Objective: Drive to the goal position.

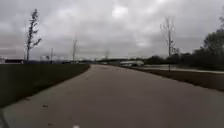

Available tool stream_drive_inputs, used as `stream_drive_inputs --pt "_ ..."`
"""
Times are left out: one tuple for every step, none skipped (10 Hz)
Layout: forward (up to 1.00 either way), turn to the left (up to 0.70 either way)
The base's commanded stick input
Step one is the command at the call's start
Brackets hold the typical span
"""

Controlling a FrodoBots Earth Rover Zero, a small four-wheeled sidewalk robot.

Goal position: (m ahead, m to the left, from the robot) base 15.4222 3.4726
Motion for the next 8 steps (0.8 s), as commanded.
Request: stream_drive_inputs --pt "1.0 0.0" --pt "1.0 0.4" --pt "1.0 0.24" --pt "1.0 0.0" --pt "1.0 0.0" --pt "1.0 0.0" --pt "1.0 0.0" --pt "1.0 0.0"
